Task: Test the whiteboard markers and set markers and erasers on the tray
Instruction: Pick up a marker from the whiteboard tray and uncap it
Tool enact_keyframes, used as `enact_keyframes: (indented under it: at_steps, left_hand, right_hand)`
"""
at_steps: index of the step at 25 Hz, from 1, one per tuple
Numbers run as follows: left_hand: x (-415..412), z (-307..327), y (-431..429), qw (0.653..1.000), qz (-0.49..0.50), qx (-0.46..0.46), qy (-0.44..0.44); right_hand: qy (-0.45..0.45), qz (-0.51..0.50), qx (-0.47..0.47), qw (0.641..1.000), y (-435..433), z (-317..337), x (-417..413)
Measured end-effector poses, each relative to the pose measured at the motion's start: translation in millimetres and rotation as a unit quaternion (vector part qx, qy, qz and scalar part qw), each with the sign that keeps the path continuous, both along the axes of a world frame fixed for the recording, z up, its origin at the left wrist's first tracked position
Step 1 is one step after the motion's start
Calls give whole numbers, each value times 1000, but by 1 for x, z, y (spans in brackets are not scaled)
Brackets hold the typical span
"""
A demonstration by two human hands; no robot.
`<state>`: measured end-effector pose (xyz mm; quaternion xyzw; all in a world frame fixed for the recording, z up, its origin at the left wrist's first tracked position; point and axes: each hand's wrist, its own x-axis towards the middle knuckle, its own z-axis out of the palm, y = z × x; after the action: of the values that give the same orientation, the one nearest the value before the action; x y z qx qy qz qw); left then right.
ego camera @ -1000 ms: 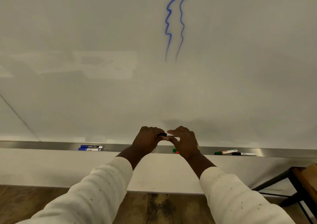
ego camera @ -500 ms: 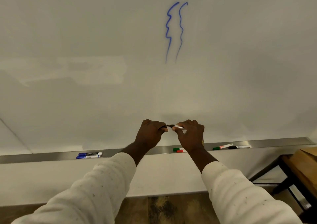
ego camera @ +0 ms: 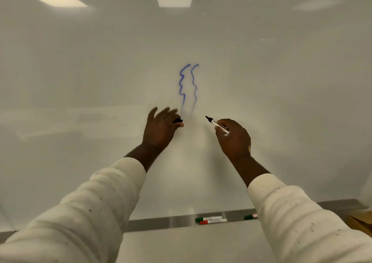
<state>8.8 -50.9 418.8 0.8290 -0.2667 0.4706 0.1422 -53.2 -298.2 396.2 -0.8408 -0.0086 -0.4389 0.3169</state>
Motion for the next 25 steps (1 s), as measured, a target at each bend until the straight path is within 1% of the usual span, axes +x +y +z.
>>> enact_keyframes:
  at_steps: [5,8,11,15,18,22,25]
  left_hand:
    - [14,82,4,998,58,-38,-10]
    - [23,114,6,996,84,-41,-12]
    - [30,134,4,993,105,-50,7]
    - [39,138,2,990,136,-28,18]
    - [47,130,2,988,152,0,12]
    - [53,124,3,988,153,5,-1]
    - [57,124,4,988,156,7,-4]
  right_hand:
    - [-76,-5,10,997,-10,59,13]
    - [-101,16,26,994,-8,85,20]
    - [-112,34,16,993,-4,104,26]
    - [-141,42,-26,989,4,117,34]
    - [-148,33,-37,988,4,124,43]
    - [-142,21,-29,989,4,129,57]
    - [-130,39,-60,989,9,122,62]
